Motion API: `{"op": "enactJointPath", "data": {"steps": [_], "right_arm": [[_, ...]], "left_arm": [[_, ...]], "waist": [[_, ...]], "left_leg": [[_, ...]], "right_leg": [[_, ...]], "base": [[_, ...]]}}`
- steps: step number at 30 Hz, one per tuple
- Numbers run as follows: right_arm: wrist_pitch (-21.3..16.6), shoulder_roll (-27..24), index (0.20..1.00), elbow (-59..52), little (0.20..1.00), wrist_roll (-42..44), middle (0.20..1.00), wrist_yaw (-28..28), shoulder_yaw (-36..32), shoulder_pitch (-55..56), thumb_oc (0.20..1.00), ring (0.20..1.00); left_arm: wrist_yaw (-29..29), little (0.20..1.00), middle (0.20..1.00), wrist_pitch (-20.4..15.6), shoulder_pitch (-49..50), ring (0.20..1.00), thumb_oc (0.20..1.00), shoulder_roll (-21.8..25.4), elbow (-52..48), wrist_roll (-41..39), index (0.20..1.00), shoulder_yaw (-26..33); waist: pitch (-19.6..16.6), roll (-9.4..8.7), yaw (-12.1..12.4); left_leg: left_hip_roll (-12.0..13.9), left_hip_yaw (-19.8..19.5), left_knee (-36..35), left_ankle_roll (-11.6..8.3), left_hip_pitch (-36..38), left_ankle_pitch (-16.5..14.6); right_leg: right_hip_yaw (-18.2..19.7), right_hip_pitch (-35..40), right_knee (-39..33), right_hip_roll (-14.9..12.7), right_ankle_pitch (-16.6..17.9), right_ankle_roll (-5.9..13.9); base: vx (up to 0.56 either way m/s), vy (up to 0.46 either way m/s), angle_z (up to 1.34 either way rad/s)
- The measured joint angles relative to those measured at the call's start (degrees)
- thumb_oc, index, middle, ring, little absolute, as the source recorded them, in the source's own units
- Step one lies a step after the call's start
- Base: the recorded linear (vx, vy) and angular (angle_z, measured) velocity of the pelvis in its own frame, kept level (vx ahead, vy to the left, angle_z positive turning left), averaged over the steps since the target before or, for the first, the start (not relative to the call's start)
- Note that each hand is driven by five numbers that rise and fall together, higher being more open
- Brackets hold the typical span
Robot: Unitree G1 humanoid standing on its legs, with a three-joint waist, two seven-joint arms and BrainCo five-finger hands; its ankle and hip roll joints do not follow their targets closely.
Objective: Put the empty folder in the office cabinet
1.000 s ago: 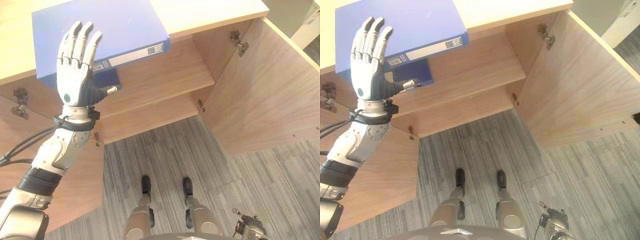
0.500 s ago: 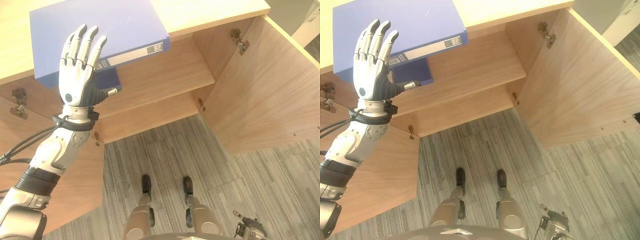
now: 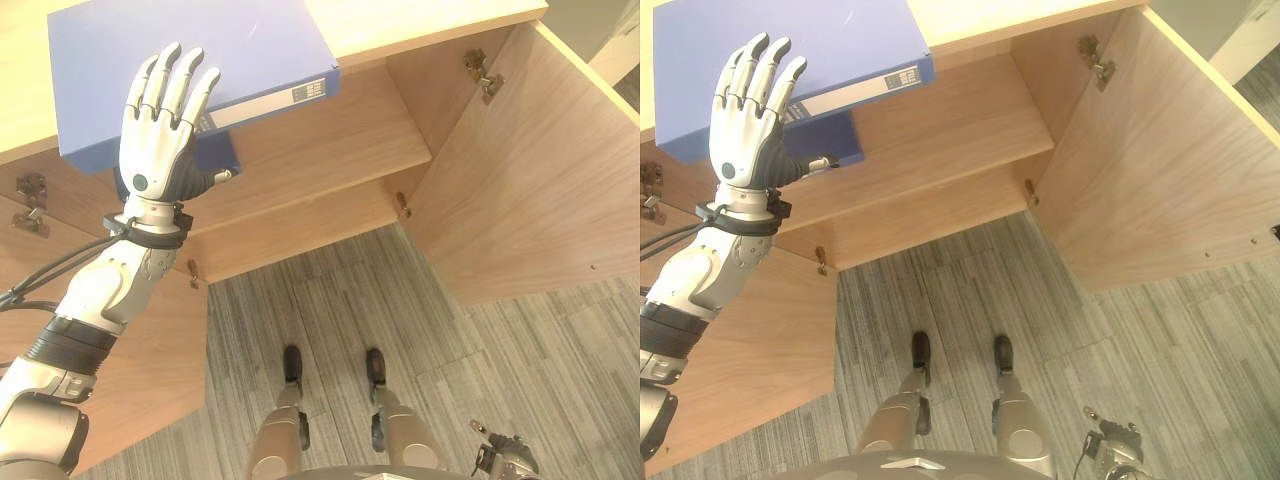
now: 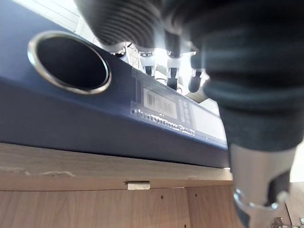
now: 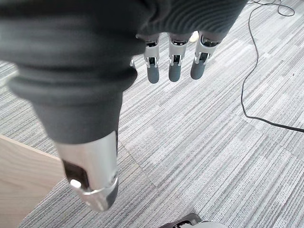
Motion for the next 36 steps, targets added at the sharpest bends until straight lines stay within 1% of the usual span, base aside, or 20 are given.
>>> {"op": "enactJointPath", "data": {"steps": [2, 5, 8, 13, 15, 30, 32, 36], "right_arm": [[0.0, -0.1, 1.000, 0.0, 1.000, 0.0, 1.000, 0.0, 0.0, 0.0, 1.000, 1.000], [0.0, -0.4, 1.000, 0.0, 1.000, 0.0, 1.000, 0.0, 0.0, -0.1, 1.000, 1.000], [0.0, -0.5, 1.000, 0.0, 1.000, 0.0, 1.000, 0.0, 0.0, -0.1, 1.000, 1.000], [0.0, -0.5, 1.000, 0.0, 1.000, 0.0, 1.000, 0.0, 0.0, -0.1, 1.000, 1.000], [0.0, -0.5, 1.000, 0.0, 1.000, 0.0, 1.000, 0.0, 0.0, -0.1, 1.000, 1.000], [0.0, -0.6, 1.000, 0.0, 1.000, 0.0, 1.000, 0.1, 0.0, -0.1, 1.000, 1.000], [0.0, -0.6, 1.000, 0.0, 1.000, 0.1, 1.000, 0.1, 0.0, -0.1, 1.000, 1.000], [0.0, -0.9, 1.000, 0.0, 1.000, 0.1, 1.000, 0.1, 0.0, -0.2, 1.000, 1.000]], "left_arm": [[-0.1, 1.000, 1.000, 0.3, -0.7, 1.000, 1.000, 0.0, 0.5, 0.0, 1.000, -0.2], [-0.3, 1.000, 1.000, 0.7, -4.3, 1.000, 1.000, 0.1, 2.5, 0.9, 1.000, -2.4], [-0.3, 1.000, 1.000, 0.7, -4.4, 1.000, 1.000, 0.1, 2.5, 1.0, 1.000, -2.4], [-0.2, 1.000, 1.000, 0.8, -5.5, 1.000, 1.000, 0.1, 2.5, 1.0, 1.000, -2.4], [-0.3, 1.000, 1.000, 1.1, -6.5, 1.000, 1.000, 0.2, 2.5, 1.0, 1.000, -2.4], [-0.4, 1.000, 1.000, 2.1, -8.3, 1.000, 1.000, 0.3, 2.6, 1.0, 1.000, -3.2], [-0.7, 1.000, 1.000, 2.1, -9.3, 1.000, 1.000, 1.7, 2.6, 1.4, 1.000, -5.2], [-1.5, 1.000, 1.000, 2.3, -9.5, 1.000, 1.000, 2.1, 2.7, 2.9, 1.000, -5.5]], "waist": [[0.0, -0.04, -0.1], [0.3, -0.24, -0.1], [0.4, -0.34, -0.2], [1.6, -0.42, -0.1], [1.9, -0.71, -0.2], [2.1, -1.01, -0.3], [2.2, -1.08, -0.3], [2.2, -1.08, -0.7]], "left_leg": [[0.0, 0.0, 0.0, 0.07, 0.0, 0.1], [0.1, 0.0, 0.0, -0.03, 0.0, 0.0], [0.1, 0.1, 0.0, -0.03, 0.0, 0.0], [0.1, 0.2, 0.0, -0.03, 0.0, 0.0], [0.1, 0.2, 0.0, -0.03, 0.0, 0.0], [0.1, 0.3, 0.0, -0.02, -0.4, 0.0], [0.1, 0.3, 0.0, -0.02, -0.5, 0.0], [0.1, 0.3, 0.0, -0.01, -0.5, 0.0]], "right_leg": [[0.0, 0.0, 0.0, 0.0, 0.0, 0.00], [0.0, 0.0, -0.1, 0.0, -0.2, 0.29], [0.1, -0.1, -0.1, 0.0, -0.2, 0.28], [0.2, -0.1, -0.1, 0.0, -0.2, 0.29], [0.2, -0.1, -0.1, 0.1, -0.2, 0.29], [0.2, -0.6, -0.1, 0.1, -0.2, 0.29], [0.3, -0.6, -0.1, 0.1, -0.2, 0.29], [0.2, -0.6, 0.0, 0.1, -0.2, 0.28]], "base": [[0.00, 0.000, 0.00], [0.00, 0.000, 0.00], [0.00, 0.000, 0.00], [0.00, 0.000, 0.00], [0.00, 0.000, 0.00], [0.00, 0.000, 0.00], [0.00, 0.000, 0.00], [0.00, 0.000, 0.00]]}}
